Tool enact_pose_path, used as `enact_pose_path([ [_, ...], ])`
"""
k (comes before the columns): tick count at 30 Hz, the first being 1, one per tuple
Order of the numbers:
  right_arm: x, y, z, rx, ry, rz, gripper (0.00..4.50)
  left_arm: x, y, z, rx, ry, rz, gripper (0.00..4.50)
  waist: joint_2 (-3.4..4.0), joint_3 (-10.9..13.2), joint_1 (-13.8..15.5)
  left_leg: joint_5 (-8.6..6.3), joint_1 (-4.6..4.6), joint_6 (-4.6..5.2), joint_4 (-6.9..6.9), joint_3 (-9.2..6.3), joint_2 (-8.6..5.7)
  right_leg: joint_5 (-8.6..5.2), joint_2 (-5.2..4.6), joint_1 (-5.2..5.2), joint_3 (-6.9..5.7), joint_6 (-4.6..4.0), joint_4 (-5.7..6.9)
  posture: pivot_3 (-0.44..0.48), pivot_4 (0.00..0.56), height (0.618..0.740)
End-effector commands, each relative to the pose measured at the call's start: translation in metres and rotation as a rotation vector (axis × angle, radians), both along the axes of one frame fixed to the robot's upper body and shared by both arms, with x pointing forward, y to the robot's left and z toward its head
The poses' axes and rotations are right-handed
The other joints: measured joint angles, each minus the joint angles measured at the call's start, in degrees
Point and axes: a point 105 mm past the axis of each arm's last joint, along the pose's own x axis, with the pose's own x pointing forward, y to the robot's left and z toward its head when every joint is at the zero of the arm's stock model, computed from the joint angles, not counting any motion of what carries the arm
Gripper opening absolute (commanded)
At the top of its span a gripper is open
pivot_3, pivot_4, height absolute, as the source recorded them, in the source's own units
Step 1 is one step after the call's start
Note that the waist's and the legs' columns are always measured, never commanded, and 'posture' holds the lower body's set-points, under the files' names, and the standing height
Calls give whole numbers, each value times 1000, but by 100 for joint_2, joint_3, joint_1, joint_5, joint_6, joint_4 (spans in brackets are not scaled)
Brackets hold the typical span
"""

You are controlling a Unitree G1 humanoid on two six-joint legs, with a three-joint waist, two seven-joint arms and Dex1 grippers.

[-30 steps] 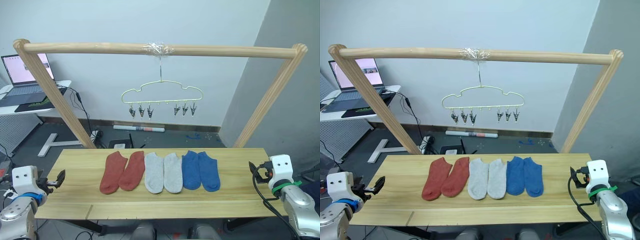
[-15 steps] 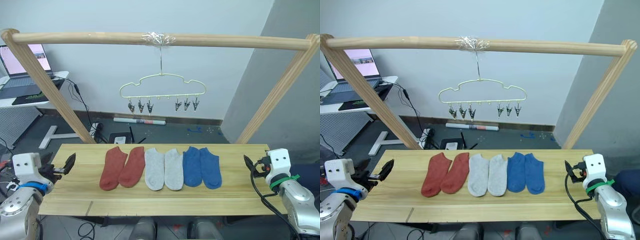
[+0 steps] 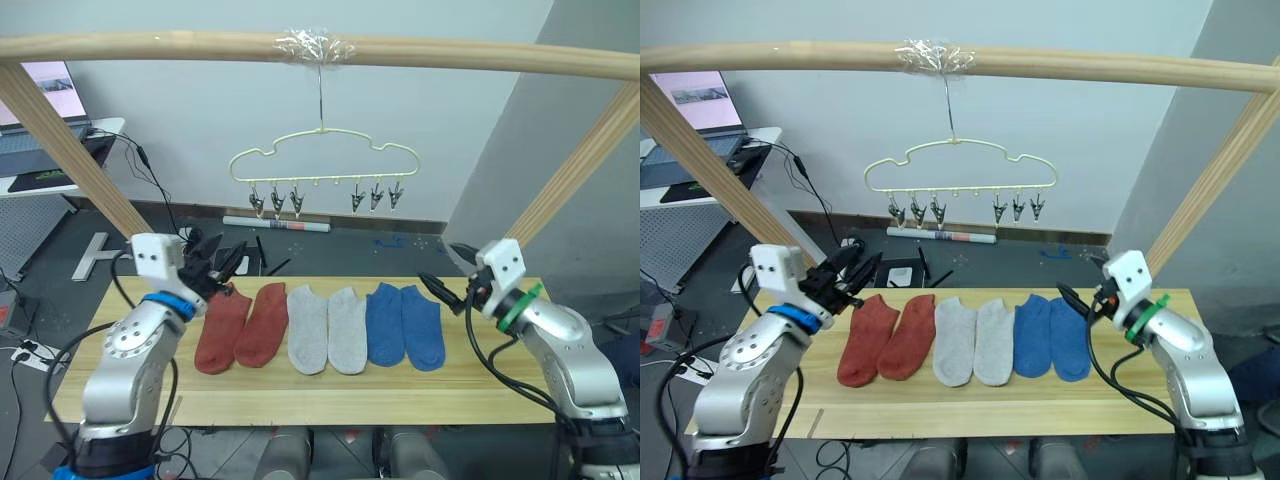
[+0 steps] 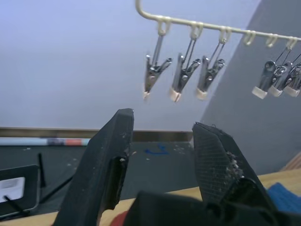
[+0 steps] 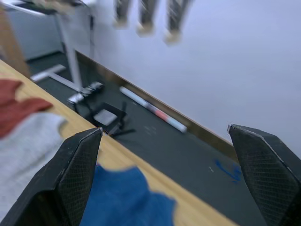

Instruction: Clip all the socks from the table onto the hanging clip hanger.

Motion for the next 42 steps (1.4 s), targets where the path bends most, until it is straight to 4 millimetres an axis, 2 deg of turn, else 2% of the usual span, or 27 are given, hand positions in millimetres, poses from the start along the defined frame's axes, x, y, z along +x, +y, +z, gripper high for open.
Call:
enact_pose_path([
  [1, -10, 40, 31, 51, -70, 199, 4500, 12, -2, 7, 5, -51, 43, 2320, -11, 17, 0, 0, -14, -1, 0, -1, 2, 0, 0, -14, 0, 0, 2, 112, 224, 740],
  [3, -17, 66, 47, 87, -90, 332, 4500, 22, -7, 9, -2, -70, 49, 2320, -10, 53, 0, 1, -45, -1, 6, -5, 1, 2, 5, -41, -6, 0, 7, 111, 225, 740],
  [6, -24, 90, 60, 111, -95, 453, 4500, 33, -11, 12, -20, -94, 59, 2320, -14, 92, 4, 1, -57, -2, 18, -14, 0, 5, 5, -44, -17, 3, 10, 103, 241, 740],
  [14, -27, 116, 81, 185, -103, 537, 4500, 53, -19, 27, -27, -157, 58, 2320, -39, 187, 4, 1, -68, 0, 35, -14, -2, 27, -7, -45, -29, 3, 7, 115, 248, 740],
  [17, -28, 122, 86, 191, -116, 555, 4500, 57, -28, 30, -38, -167, 25, 2320, -37, 192, 3, 1, -68, -1, 36, -16, -1, 27, -6, -45, -34, 3, 8, 107, 249, 740],
  [23, -30, 125, 92, 194, -129, 564, 4500, 61, -35, 37, -43, -190, 11, 2320, -37, 193, 0, 1, -68, -1, 36, -16, -2, 28, -6, -45, -36, 3, 9, 97, 239, 740],
  [30, -34, 125, 99, 223, -129, 569, 4500, 65, -28, 52, -25, -249, 53, 2320, -37, 194, -1, 1, -68, -1, 37, -17, -2, 27, -5, -46, -38, 4, 11, 97, 229, 740],
  [42, -37, 127, 103, 235, -134, 577, 4500, 62, -21, 49, -9, -242, 69, 2320, -37, 193, -6, 1, -68, -2, 39, -17, -3, 27, -6, -46, -39, 4, 12, 96, 215, 740],
])
